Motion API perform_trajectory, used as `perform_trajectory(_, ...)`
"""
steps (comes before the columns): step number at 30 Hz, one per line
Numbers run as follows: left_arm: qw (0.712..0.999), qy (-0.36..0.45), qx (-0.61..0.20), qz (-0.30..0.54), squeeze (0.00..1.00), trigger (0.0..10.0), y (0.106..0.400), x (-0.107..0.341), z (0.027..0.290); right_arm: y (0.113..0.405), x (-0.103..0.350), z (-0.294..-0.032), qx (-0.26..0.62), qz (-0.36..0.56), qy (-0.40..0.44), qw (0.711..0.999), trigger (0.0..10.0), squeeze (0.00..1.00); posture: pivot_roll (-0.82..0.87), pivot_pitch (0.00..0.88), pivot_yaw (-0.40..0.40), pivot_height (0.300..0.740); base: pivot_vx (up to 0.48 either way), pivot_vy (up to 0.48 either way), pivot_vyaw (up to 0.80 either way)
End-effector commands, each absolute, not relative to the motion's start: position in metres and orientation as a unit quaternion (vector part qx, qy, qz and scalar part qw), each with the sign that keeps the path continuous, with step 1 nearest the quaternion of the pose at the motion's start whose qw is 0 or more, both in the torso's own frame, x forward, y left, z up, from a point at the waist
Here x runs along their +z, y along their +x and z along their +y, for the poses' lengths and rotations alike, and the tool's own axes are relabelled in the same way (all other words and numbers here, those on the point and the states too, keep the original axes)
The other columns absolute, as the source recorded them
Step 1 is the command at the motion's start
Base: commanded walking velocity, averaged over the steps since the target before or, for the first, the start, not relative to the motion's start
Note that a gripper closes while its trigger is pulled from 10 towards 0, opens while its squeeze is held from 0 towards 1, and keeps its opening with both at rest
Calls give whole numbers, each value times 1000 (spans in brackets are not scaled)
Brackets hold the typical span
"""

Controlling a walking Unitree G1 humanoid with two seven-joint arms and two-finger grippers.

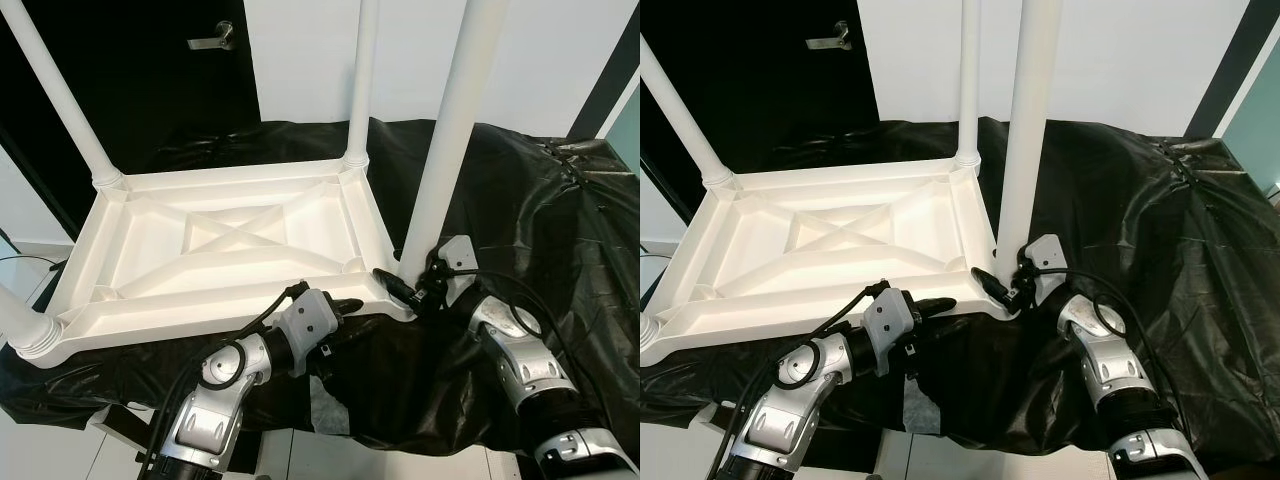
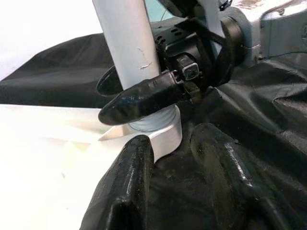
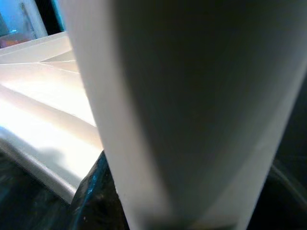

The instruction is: Building children table

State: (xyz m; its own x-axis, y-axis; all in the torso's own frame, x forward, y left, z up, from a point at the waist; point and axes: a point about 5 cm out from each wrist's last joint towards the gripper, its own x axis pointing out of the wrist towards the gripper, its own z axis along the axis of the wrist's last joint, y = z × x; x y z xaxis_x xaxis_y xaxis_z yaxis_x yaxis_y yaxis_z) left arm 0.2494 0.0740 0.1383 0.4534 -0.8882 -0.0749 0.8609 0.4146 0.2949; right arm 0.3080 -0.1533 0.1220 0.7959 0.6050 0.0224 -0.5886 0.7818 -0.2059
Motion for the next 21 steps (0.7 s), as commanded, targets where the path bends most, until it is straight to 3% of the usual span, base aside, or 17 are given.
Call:
perform_trajectory(1,858,145,-491,-48,0,10000,251,139,75,304,119,-154,276,-39,-121,953,10000,0,50,0,6,740,0,0,0)
perform_trajectory(12,854,144,-498,-44,0,10000,248,138,75,292,122,-135,98,-56,-90,990,10000,0,44,0,19,740,0,0,0)
perform_trajectory(21,855,142,-497,-43,0,10000,247,138,75,292,129,-117,34,-47,-42,997,10000,0,47,0,16,740,0,0,0)
